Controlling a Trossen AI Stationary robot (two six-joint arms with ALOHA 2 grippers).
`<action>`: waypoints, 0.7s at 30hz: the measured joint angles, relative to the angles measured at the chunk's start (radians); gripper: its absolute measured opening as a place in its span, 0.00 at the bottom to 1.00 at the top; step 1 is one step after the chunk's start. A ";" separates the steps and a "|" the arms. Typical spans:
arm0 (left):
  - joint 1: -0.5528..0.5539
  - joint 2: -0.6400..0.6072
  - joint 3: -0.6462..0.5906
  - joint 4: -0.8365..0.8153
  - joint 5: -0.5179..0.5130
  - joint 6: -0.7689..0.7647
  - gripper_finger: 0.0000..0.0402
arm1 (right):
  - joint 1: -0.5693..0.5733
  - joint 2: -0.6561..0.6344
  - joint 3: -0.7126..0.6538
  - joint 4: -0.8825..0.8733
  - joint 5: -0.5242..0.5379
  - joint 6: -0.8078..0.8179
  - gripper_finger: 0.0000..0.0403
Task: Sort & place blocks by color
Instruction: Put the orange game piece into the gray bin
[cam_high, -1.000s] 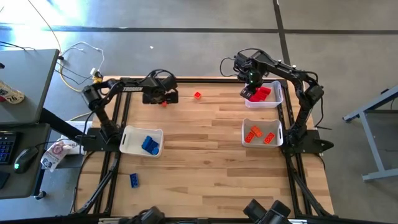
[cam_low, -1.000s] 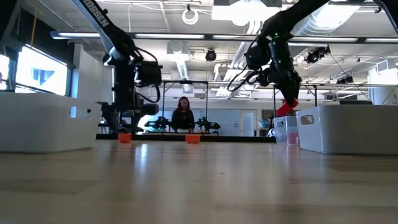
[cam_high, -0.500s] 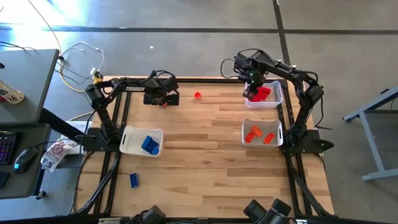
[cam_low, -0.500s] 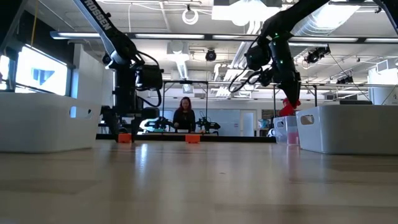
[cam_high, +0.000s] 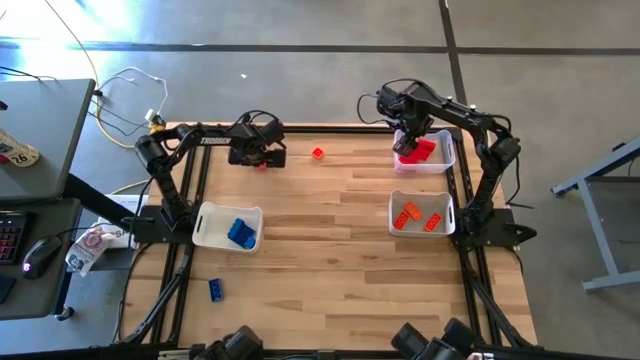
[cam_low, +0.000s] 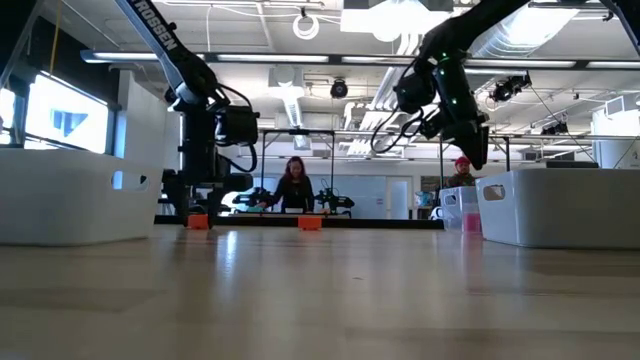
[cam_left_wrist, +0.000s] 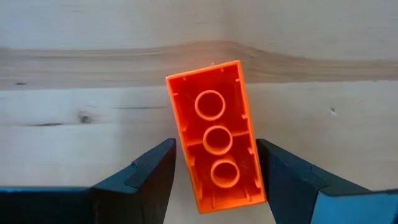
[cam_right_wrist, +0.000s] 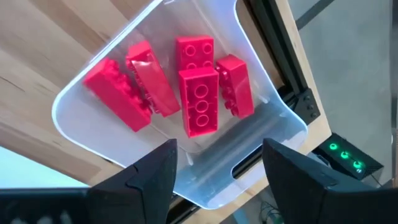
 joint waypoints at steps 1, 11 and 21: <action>0.002 0.000 0.000 0.001 -0.004 0.000 0.51 | 0.002 0.000 0.000 0.000 0.000 0.001 0.55; 0.007 0.000 0.000 0.022 -0.023 0.146 0.37 | 0.033 -0.001 0.000 -0.006 -0.001 0.005 0.55; 0.005 -0.002 0.002 0.036 0.010 0.284 0.27 | 0.082 -0.116 0.000 -0.009 0.008 0.083 0.55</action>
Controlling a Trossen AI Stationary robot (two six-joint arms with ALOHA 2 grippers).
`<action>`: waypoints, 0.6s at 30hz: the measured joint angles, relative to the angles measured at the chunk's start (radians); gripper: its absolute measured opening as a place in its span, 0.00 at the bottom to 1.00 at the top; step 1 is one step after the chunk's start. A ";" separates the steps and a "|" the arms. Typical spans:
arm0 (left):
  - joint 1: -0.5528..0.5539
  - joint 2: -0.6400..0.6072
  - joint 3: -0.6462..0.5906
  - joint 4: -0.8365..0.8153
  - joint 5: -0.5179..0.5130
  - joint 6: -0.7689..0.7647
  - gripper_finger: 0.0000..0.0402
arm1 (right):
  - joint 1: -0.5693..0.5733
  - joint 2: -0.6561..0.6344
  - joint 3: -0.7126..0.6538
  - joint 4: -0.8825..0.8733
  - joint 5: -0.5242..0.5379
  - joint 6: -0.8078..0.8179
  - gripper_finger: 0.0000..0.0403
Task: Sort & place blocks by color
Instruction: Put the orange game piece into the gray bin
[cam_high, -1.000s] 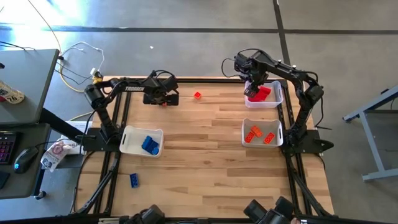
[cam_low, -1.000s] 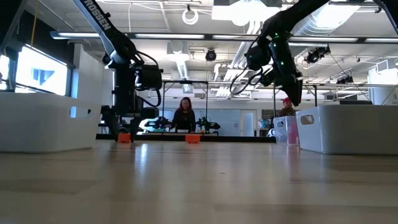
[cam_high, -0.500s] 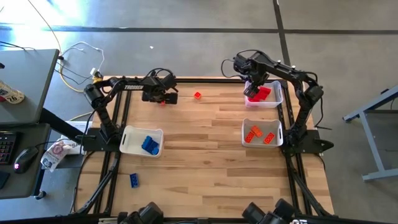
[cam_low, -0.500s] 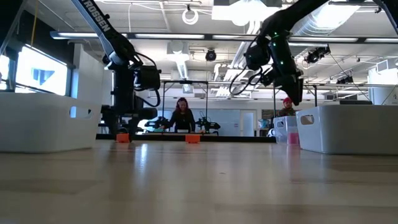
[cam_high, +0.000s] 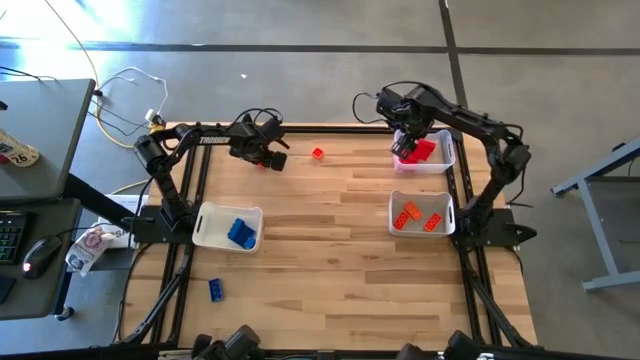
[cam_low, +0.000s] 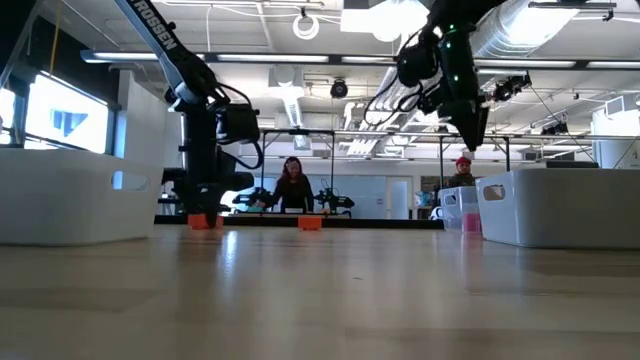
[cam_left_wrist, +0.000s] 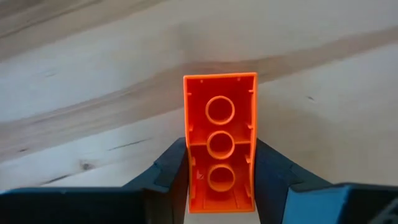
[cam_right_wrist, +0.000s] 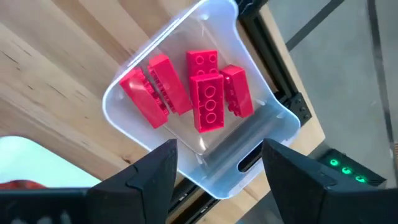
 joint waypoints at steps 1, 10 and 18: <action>0.000 0.000 0.000 0.001 0.015 0.014 0.27 | 0.004 -0.016 0.000 0.001 -0.001 0.010 0.55; -0.002 -0.018 -0.001 0.039 0.224 0.145 0.28 | 0.058 -0.115 0.000 0.032 -0.076 0.030 0.55; -0.026 -0.082 -0.001 0.081 0.515 0.248 0.28 | 0.148 -0.121 0.000 0.102 -0.264 -0.022 0.55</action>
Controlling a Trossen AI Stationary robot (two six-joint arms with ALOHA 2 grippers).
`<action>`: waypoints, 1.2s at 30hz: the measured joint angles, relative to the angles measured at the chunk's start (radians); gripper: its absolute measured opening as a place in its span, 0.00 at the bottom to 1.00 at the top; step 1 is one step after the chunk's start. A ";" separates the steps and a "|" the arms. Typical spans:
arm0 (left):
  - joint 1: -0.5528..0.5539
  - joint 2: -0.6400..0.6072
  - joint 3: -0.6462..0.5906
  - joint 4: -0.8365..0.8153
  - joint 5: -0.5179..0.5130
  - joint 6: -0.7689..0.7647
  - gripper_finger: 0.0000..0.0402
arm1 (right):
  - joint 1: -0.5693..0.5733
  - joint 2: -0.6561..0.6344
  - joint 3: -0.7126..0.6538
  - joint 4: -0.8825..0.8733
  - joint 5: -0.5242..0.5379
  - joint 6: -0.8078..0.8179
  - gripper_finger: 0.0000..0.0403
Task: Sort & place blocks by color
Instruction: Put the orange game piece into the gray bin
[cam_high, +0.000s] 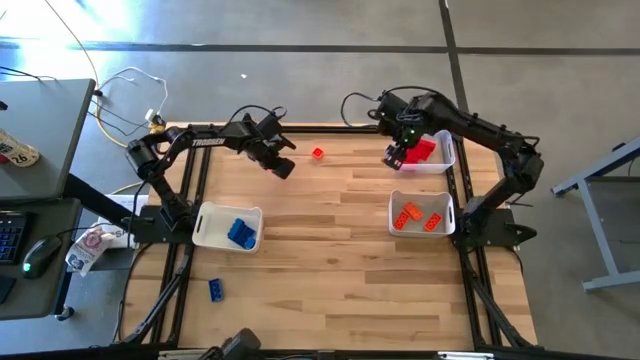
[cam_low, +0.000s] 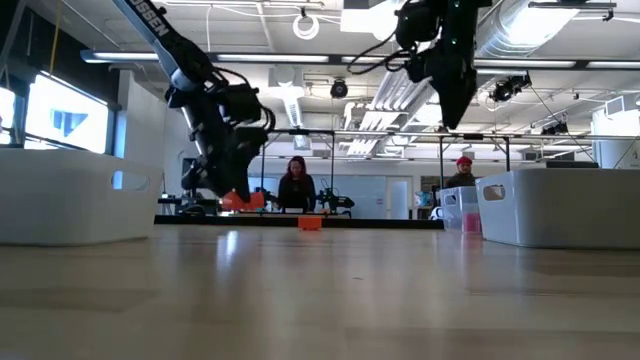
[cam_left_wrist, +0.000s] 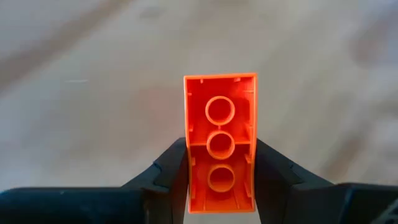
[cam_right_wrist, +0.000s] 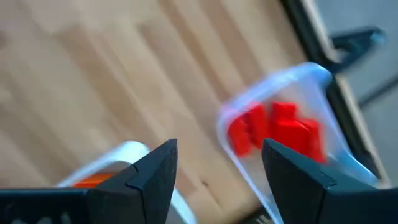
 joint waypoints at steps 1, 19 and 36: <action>-0.007 -0.007 0.000 0.001 0.039 0.013 0.28 | 0.015 0.001 0.000 0.011 -0.029 -0.001 0.55; -0.186 -0.050 0.000 0.091 0.636 0.138 0.28 | 0.340 0.001 0.000 0.269 -0.297 -0.264 0.55; -0.420 -0.050 0.000 0.477 0.802 -0.062 0.28 | 0.595 0.001 0.000 0.516 -0.298 -0.295 0.55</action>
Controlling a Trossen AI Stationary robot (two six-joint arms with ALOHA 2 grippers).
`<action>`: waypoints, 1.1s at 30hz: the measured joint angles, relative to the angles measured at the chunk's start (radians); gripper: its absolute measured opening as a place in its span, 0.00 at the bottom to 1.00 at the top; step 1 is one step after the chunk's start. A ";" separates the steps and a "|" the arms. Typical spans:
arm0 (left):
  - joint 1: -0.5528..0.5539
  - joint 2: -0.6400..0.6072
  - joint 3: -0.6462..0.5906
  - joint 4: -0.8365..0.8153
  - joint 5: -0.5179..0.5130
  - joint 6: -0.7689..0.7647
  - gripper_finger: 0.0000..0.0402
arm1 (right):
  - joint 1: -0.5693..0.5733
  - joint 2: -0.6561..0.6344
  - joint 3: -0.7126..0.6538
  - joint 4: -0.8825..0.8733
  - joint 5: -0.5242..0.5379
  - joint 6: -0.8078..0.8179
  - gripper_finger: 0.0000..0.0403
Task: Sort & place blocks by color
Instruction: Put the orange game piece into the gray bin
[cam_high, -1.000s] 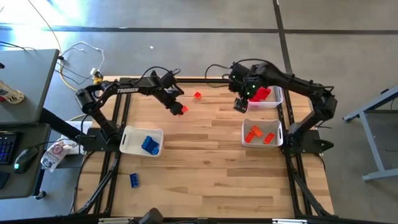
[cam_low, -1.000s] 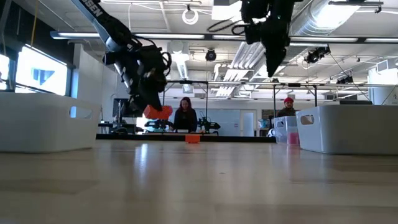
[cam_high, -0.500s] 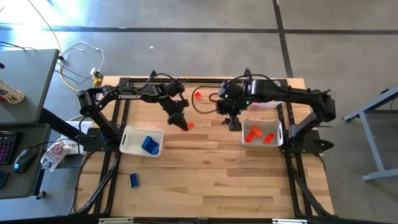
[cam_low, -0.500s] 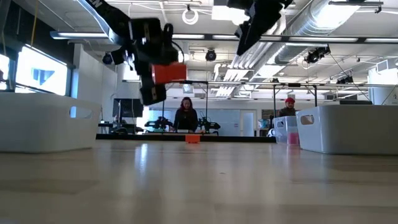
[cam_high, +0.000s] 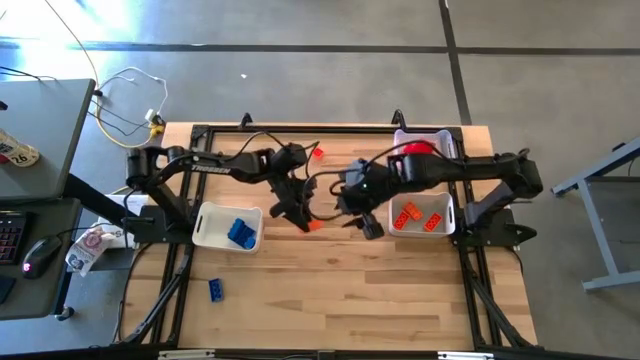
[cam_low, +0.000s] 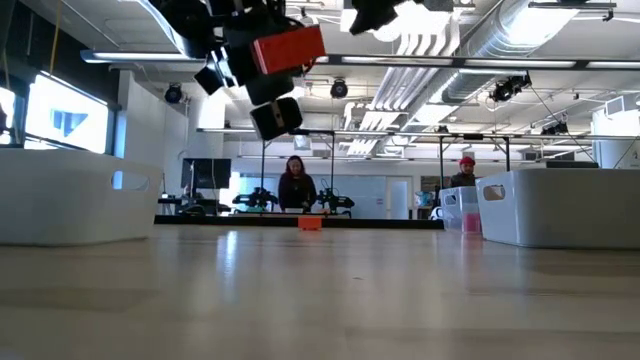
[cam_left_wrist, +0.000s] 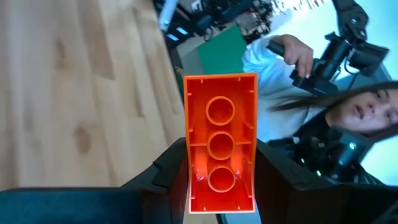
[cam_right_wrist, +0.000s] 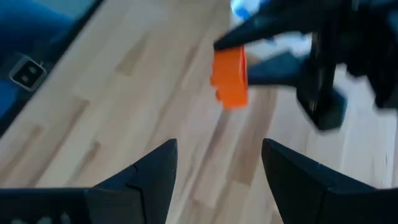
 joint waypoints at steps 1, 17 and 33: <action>-0.014 0.000 0.000 0.016 0.000 -0.009 0.28 | 0.013 0.000 0.000 0.023 0.000 0.000 0.55; -0.167 0.000 0.000 0.399 -0.116 -0.212 0.29 | 0.151 0.000 0.000 0.202 0.009 0.009 0.55; -0.191 0.001 0.000 0.614 -0.233 -0.342 0.29 | 0.196 0.000 0.000 0.225 0.082 0.009 0.40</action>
